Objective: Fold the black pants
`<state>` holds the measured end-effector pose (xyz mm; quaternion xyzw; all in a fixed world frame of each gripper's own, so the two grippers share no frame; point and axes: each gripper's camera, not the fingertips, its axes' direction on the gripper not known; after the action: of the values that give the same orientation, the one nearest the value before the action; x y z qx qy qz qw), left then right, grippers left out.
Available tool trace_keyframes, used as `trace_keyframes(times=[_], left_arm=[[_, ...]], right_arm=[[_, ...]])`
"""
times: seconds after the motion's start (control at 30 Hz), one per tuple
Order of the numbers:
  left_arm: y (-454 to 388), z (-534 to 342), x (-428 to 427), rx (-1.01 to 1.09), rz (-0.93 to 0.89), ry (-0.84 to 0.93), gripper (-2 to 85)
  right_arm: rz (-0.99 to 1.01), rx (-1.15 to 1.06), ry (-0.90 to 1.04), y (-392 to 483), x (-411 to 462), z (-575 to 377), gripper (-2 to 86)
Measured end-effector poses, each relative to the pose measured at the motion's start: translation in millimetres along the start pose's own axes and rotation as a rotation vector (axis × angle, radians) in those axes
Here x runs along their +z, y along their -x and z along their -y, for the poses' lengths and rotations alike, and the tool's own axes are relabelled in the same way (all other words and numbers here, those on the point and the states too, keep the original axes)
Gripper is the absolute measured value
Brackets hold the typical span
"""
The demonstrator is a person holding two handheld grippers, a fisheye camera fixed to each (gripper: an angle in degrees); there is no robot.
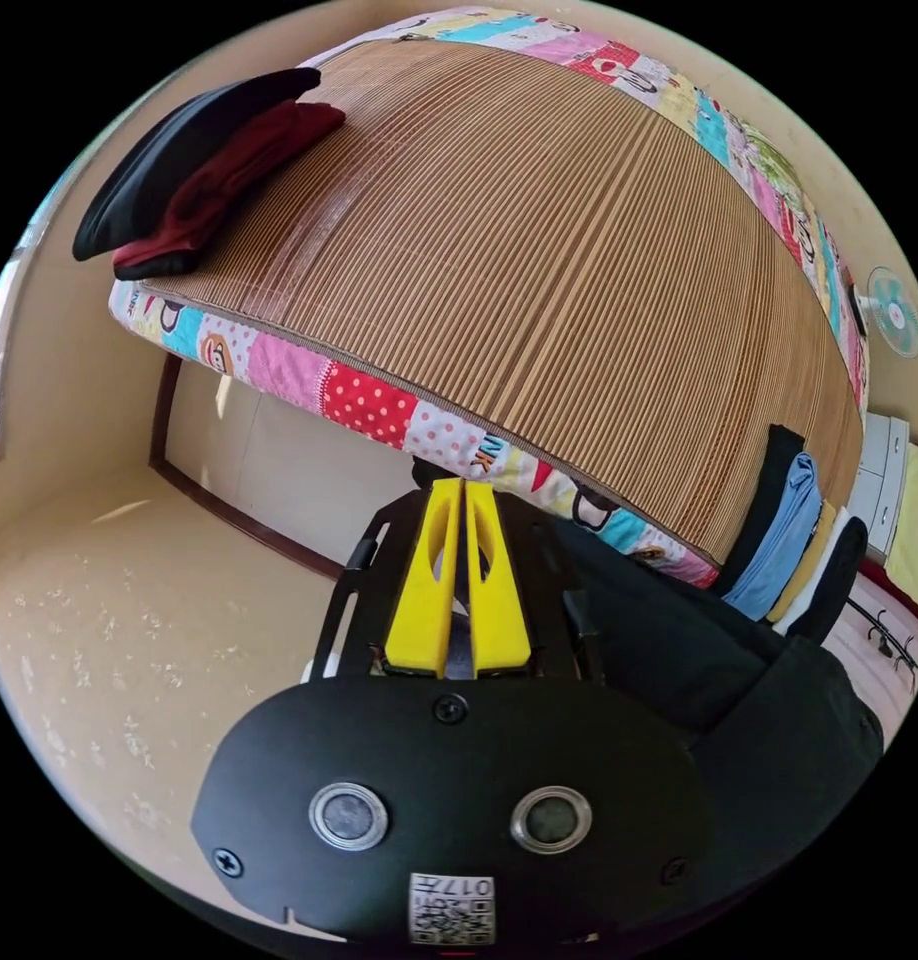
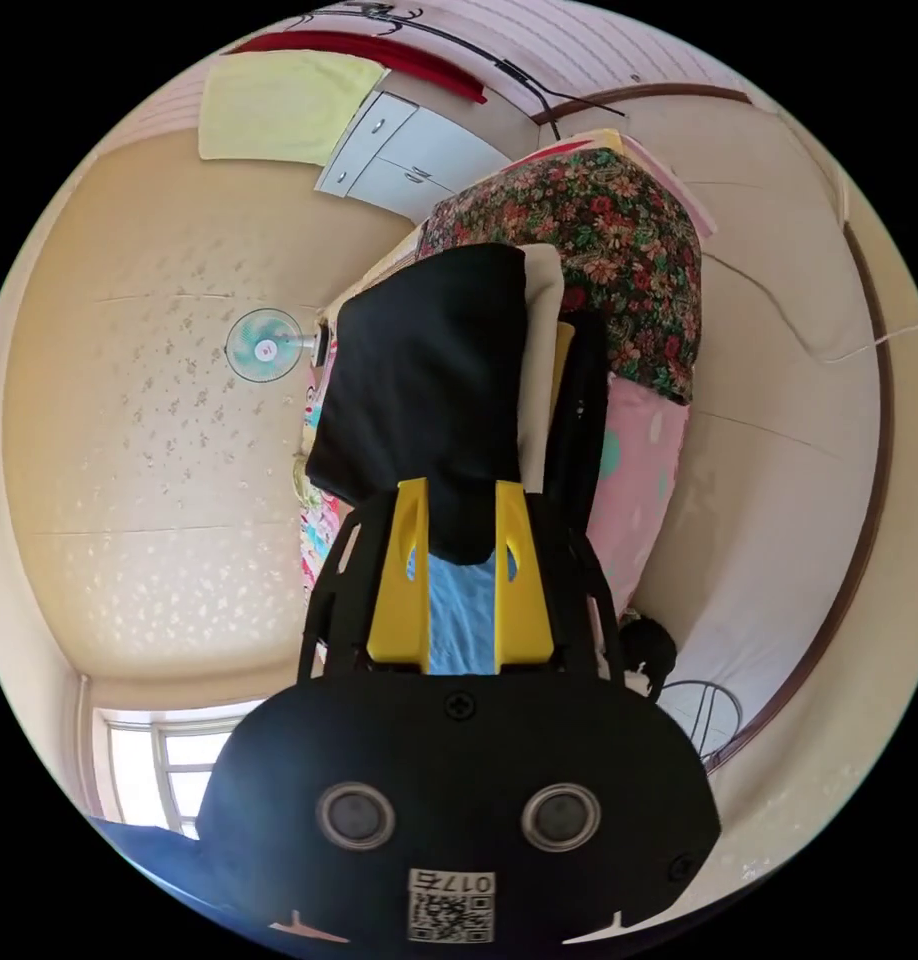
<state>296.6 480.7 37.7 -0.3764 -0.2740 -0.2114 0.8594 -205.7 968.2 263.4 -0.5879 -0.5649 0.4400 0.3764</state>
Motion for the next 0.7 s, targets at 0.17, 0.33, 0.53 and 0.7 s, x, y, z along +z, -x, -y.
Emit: trace_keyframes(times=[0.17, 0.33, 0.53, 0.7], left_arm=[[32, 34, 39, -0.042, 0.013, 0.059, -0.4], [47, 65, 79, -0.006, 0.081, 0.144, -0.5], [57, 132, 106, 0.021, 0.119, 0.14, -0.5], [49, 197, 110, 0.056, 0.124, 0.063, -0.5]], right_arm=[[-0.264, -0.113, 0.007, 48, -2, 6, 9.2], [-0.198, 0.044, -0.033, 60, 2, -13, 6.7], [-0.006, -0.094, -0.357, 148, -51, -31, 3.1], [0.224, -0.429, -0.354, 265, -40, -35, 2.5]])
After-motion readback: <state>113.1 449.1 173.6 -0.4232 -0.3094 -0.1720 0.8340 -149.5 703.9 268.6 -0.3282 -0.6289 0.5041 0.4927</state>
